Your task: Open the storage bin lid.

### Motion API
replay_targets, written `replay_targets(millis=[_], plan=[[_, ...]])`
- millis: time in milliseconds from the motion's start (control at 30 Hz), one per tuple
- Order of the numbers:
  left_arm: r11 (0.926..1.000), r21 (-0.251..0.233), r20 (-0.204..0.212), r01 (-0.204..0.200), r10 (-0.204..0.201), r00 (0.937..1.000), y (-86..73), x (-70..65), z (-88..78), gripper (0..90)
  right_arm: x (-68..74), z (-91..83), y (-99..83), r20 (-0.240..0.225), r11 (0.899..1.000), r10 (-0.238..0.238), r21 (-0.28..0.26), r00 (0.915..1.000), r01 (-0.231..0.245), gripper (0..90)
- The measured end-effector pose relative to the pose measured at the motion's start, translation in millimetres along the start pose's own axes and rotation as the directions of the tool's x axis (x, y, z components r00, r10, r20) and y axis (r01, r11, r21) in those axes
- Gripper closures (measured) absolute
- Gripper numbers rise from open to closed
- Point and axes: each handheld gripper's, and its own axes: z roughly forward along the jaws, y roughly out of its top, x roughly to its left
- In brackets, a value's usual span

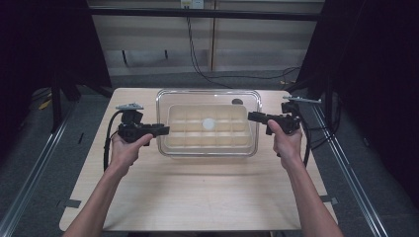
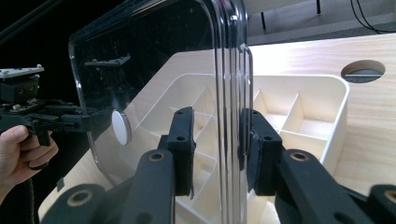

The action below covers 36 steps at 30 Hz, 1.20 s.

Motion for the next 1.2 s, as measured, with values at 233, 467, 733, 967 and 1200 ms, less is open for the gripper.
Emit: replay_targets(millis=[233,467,733,967,1200], plan=[[1.0000,0.003,0.008,0.001,-0.001,1.0000,-8.5,-3.4,-5.9,65.3,5.5,-4.2,-7.9,-0.014,1.000,-0.012,0.003,0.9998,0.012,68.6],[1.0000,0.001,0.010,0.006,-0.006,0.9999,-16.0,-8.1,-8.7,65.3,10.2,-8.1,-13.5,-0.008,1.000,-0.011,0.011,0.9999,0.011,68.6],[0.9996,0.027,0.004,0.010,-0.010,0.9999,-25.6,-11.1,-10.2,65.0,13.6,-10.5,-22.2,0.000,0.999,-0.018,0.036,0.9998,0.018,68.5],[0.9995,0.023,0.022,0.023,-0.024,0.9995,-31.5,-11.1,-16.9,65.2,21.0,-13.6,-30.3,-0.005,0.999,-0.014,0.038,0.9999,0.015,69.0],[0.9991,0.031,0.012,0.028,-0.029,0.9995,-38.6,-14.7,-18.6,64.9,23.5,-16.5,-41.8,-0.007,0.999,0.006,0.051,1.0000,-0.006,69.1]])
